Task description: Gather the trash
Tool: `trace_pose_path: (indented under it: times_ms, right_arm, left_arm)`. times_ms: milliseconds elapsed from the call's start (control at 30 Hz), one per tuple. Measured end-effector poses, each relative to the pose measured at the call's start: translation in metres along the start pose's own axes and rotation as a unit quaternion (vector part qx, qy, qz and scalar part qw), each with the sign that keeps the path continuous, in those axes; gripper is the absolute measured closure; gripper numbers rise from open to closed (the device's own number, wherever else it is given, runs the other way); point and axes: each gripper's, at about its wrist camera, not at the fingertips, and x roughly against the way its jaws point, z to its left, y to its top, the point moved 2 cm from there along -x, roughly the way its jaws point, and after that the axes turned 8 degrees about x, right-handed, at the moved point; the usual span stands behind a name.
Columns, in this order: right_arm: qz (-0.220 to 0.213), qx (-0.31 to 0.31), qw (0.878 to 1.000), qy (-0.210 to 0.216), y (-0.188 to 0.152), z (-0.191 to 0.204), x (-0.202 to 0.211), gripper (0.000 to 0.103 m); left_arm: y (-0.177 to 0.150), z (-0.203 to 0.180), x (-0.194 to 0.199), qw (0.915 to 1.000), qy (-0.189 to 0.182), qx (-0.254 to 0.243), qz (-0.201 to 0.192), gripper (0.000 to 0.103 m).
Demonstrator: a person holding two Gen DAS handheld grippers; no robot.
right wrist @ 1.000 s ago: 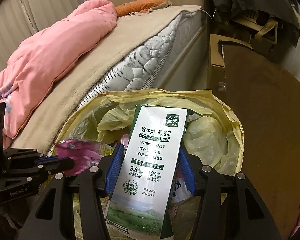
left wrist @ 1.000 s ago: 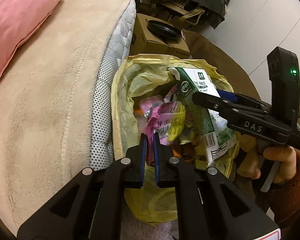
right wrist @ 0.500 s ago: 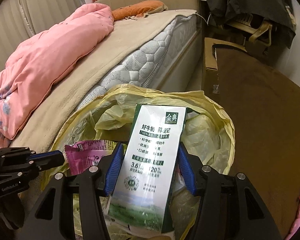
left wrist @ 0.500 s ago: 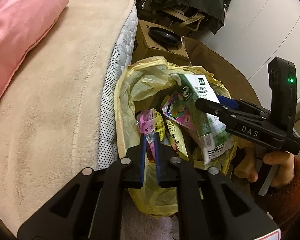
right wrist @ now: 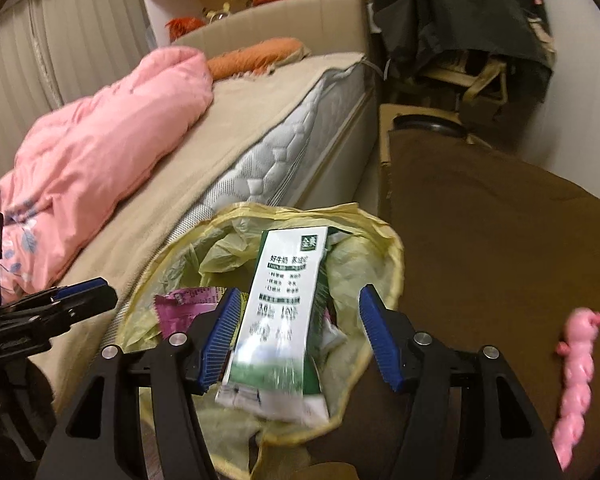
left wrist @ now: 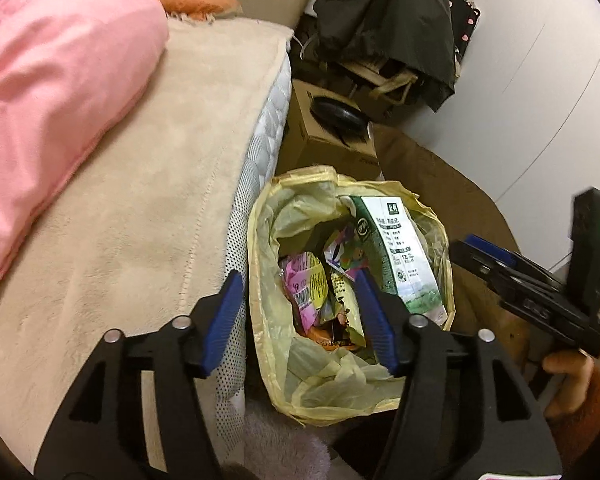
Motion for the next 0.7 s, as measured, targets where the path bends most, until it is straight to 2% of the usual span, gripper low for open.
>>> trace_pose_path:
  times_ms: [67, 200, 267, 400, 567, 700]
  right_arm:
    - [-0.014, -0.003, 1.000, -0.011, -0.010, 0.001, 0.022, 0.045]
    - [-0.045, 0.016, 0.998, -0.037, -0.032, 0.010, 0.066, 0.045]
    - [-0.052, 0.026, 0.996, -0.060, -0.045, 0.013, 0.086, 0.045]
    - [-0.065, 0.011, 0.994, -0.082, -0.075, 0.008, 0.122, 0.045]
    - [-0.064, -0.009, 0.992, -0.105, -0.111, -0.001, 0.147, 0.041]
    - [-0.059, -0.029, 0.991, -0.116, -0.129, -0.004, 0.157, 0.041]
  left_arm:
    - [-0.007, -0.012, 0.011, 0.9994, 0.023, -0.013, -0.024, 0.040]
    - [-0.027, -0.041, 0.032, 0.9938, 0.060, -0.062, -0.071, 0.039]
    - [-0.041, -0.056, 0.040, 0.9917, 0.057, -0.079, -0.084, 0.039]
    - [-0.070, -0.084, 0.057, 0.9906, 0.034, -0.098, -0.090, 0.039]
    - [-0.101, -0.109, 0.067, 0.9866, 0.052, -0.119, -0.098, 0.039]
    - [-0.116, -0.114, 0.069, 0.9856, 0.063, -0.126, -0.094, 0.039]
